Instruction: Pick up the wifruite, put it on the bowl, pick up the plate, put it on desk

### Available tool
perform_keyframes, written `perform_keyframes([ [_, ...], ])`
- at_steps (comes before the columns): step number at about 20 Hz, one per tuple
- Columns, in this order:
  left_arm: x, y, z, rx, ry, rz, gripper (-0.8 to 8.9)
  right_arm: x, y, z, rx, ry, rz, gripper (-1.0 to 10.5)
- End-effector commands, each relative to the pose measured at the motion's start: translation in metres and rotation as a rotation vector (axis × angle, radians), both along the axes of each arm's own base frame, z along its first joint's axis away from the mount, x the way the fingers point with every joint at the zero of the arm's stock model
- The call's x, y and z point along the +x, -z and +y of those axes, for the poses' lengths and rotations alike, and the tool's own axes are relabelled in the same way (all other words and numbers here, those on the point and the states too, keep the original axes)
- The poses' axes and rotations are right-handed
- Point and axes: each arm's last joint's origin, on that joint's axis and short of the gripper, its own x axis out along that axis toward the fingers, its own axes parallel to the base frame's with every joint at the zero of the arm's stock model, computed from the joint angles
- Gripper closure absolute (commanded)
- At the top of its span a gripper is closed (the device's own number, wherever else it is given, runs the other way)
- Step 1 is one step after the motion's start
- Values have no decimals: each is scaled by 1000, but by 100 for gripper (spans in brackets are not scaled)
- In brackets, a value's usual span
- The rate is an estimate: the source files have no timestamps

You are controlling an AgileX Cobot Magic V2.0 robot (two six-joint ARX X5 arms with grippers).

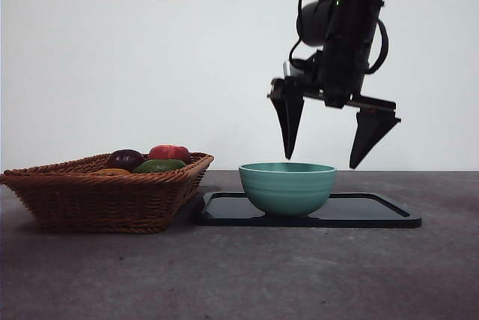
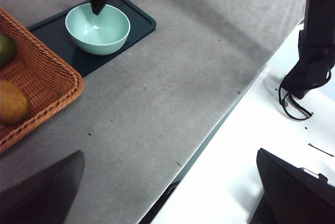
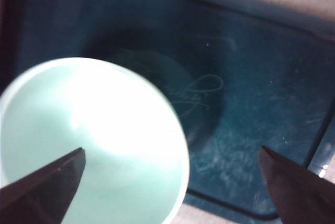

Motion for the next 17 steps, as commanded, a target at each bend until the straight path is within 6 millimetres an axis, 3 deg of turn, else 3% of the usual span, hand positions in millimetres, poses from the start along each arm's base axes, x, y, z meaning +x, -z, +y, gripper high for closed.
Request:
perform_keyframes([
  [1,0,-4,0,-17,17,-27,286,7,10,3,-8,-14,9,442],
  [3,0,-4,-1,-21,16,-29,286,9,15,2,-19,-31,14,618],
  [7,0,-4,-1,-21,16,-29,286,10,30,0,-39,-40,79,755],
  [10,0,-4,-1,-21,16,-29,286,10,30,0,-46,-61,83,922],
  [14,0,-4,-1,-21,16,-29,286,9,28,0,-46,-80,73,937],
  [17,0,-4,-1,-21,16,-29,286,3,6,-3,-40,-93,45,937],
])
